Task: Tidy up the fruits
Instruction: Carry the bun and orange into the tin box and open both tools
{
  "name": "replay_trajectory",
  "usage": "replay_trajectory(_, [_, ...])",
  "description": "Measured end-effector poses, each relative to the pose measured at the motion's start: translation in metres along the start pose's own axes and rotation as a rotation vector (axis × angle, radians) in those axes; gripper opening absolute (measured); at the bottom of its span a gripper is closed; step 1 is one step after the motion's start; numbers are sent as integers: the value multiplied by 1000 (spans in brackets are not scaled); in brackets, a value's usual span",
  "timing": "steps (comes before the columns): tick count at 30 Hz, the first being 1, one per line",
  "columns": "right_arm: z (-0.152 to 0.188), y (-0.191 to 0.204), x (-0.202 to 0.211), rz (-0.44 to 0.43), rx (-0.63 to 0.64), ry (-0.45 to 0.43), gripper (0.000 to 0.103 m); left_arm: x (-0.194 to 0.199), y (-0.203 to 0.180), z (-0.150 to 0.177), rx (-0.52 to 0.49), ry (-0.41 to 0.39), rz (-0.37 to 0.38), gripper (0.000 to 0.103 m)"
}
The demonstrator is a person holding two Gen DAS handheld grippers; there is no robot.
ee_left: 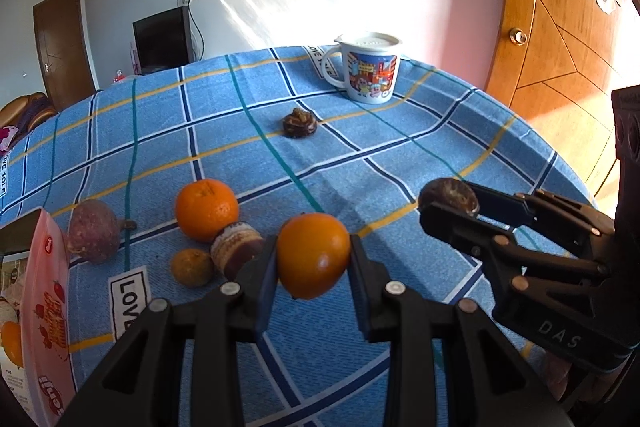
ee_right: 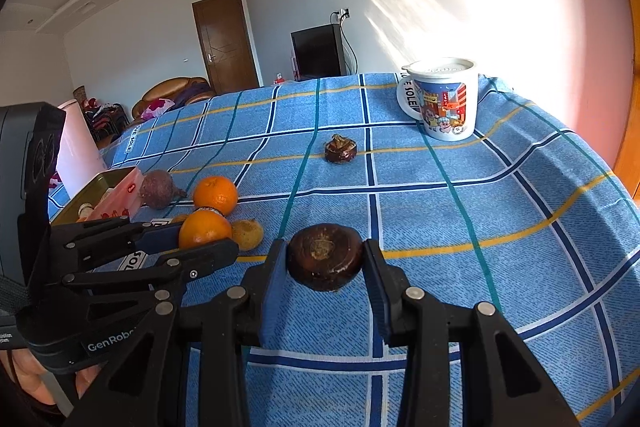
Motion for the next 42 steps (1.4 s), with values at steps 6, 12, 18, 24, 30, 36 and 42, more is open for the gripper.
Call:
replay_trajectory(6, [0, 2, 3, -6, 11, -17, 40, 6, 1, -1, 2, -32, -11, 34])
replay_trajectory(12, [0, 4, 9, -17, 21, -53, 40, 15, 0, -2, -3, -81, -31, 34])
replay_trajectory(18, [-1, 6, 13, -15, 31, -70, 40, 20, 0, -3, -6, -112, -42, 34])
replay_trajectory(24, [0, 10, 16, -6, 47, -85, 40, 29, 1, -2, 0, -155, -58, 34])
replay_trajectory(30, [0, 15, 22, -1, 80, -126, 40, 35, 2, -3, -10, -192, -87, 34])
replay_trajectory(36, [-1, 17, 21, 8, 89, -116, 40, 38, 8, -2, 6, -193, -97, 34])
replay_trajectory(42, [-3, 27, 16, 20, 125, -99, 40, 47, 28, 4, 32, -181, -126, 34])
Point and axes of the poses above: each gripper's, at about its wrist camera, not at the fingertips, and x roughly against the way its jaws point, y to its left, z to its underside, the point moved 2 cm from there along -x, roughly the way its jaws point, and after that the axes turned 7 degrees about -y, right-handed, at the moved point
